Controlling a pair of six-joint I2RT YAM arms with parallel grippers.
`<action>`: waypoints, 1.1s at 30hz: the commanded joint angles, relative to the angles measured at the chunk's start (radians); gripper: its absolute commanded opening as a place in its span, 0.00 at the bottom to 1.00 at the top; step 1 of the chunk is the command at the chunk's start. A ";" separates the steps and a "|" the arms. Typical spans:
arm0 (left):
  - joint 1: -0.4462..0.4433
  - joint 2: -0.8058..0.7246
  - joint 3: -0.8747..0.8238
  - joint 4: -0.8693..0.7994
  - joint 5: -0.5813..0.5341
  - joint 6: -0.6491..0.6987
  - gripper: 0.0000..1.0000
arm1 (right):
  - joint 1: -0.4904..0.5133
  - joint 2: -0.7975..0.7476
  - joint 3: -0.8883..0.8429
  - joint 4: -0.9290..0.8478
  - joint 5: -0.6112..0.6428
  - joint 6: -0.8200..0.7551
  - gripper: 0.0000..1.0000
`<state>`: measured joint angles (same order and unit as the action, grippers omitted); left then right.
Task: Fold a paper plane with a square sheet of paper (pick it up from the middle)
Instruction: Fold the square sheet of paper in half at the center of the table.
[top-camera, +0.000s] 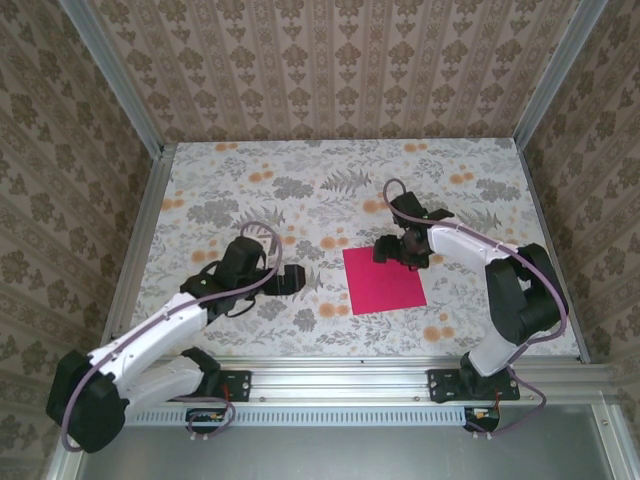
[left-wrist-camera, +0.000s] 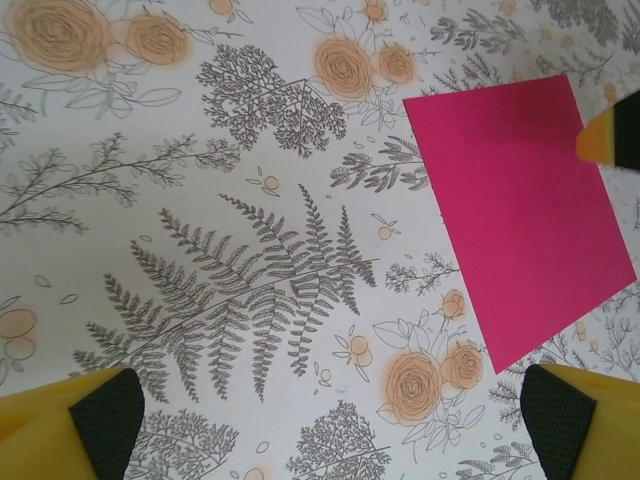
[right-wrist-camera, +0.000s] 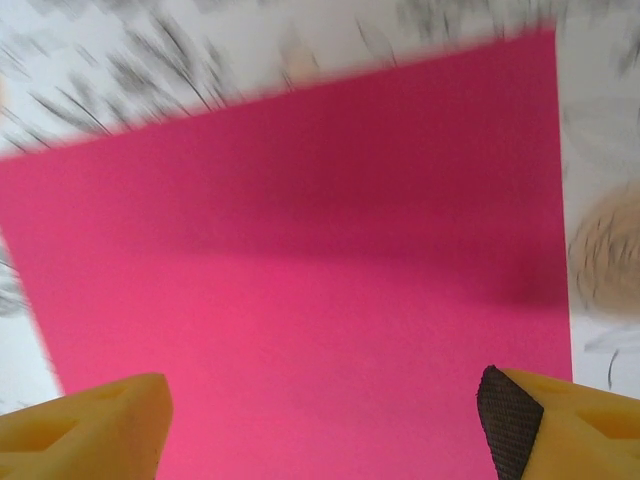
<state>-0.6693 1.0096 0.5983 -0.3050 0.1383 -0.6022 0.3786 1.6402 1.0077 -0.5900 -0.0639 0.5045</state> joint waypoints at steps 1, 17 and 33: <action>-0.017 0.050 0.059 0.027 0.028 0.003 1.00 | 0.011 -0.009 -0.056 -0.030 -0.024 0.022 0.82; -0.039 0.151 0.112 0.010 -0.030 -0.006 1.00 | 0.174 -0.082 -0.002 -0.173 0.212 0.070 0.84; -0.029 0.100 0.088 0.008 -0.130 -0.036 1.00 | 0.296 0.178 0.247 -0.263 0.210 0.176 0.96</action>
<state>-0.6998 1.1427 0.6785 -0.2840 0.0357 -0.6289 0.6743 1.7847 1.2182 -0.7975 0.1310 0.6376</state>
